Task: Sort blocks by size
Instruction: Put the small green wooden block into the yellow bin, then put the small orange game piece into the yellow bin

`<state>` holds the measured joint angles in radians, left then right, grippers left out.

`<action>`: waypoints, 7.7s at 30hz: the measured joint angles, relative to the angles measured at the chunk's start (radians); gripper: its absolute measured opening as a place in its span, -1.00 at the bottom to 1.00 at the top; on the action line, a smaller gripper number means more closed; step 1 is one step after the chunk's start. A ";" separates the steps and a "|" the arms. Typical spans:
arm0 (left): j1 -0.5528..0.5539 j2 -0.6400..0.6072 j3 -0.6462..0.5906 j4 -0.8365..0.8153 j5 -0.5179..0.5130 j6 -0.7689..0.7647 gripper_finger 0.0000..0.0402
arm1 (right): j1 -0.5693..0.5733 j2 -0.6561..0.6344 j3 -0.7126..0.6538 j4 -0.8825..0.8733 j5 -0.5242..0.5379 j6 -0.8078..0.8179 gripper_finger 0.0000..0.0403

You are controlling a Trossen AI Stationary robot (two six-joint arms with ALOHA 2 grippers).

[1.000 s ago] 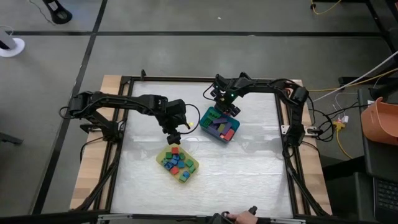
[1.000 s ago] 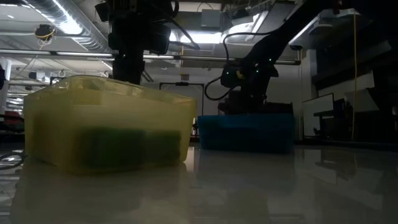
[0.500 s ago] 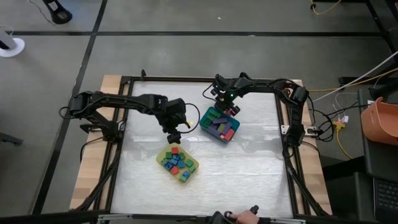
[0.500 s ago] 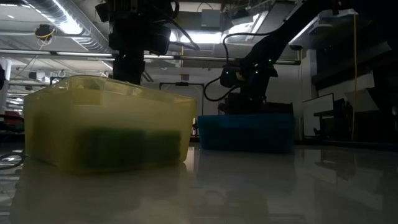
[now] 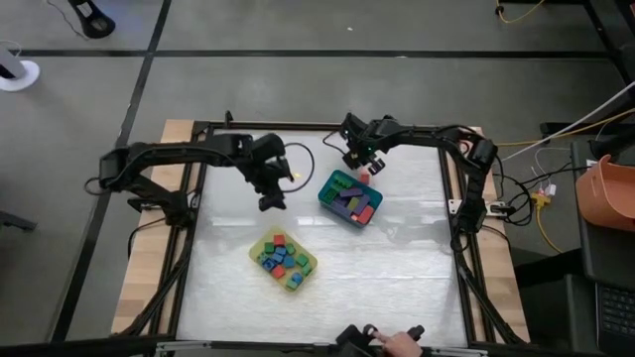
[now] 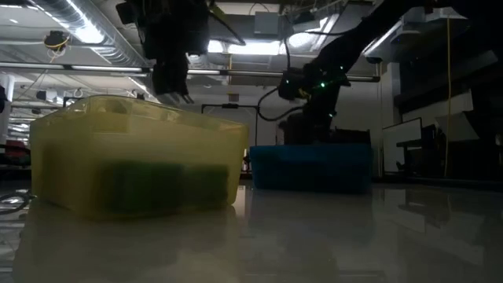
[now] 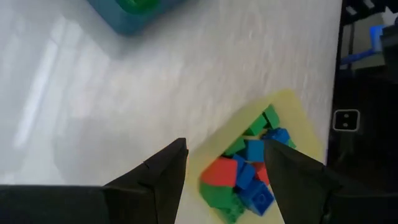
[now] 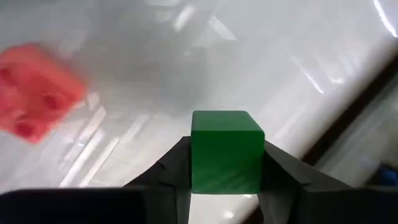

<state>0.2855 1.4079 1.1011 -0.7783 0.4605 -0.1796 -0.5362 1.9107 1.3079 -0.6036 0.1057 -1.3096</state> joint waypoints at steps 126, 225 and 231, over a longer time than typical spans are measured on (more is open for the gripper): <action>0.362 -0.122 0.000 -0.018 -0.004 0.475 0.00 | 0.523 0.353 0.546 -0.195 -0.393 1.068 0.07; 0.362 -0.123 0.000 0.062 -0.004 0.401 0.00 | 0.510 0.342 1.045 -0.874 -0.030 0.918 -0.25; 0.383 -0.156 0.000 0.037 0.008 0.402 0.00 | 0.352 0.320 1.024 -0.963 -0.108 0.938 -0.25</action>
<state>0.6685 1.2520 1.1007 -0.7410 0.4688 0.2220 -0.1838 2.2307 2.3323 -1.5663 -0.0025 -0.3718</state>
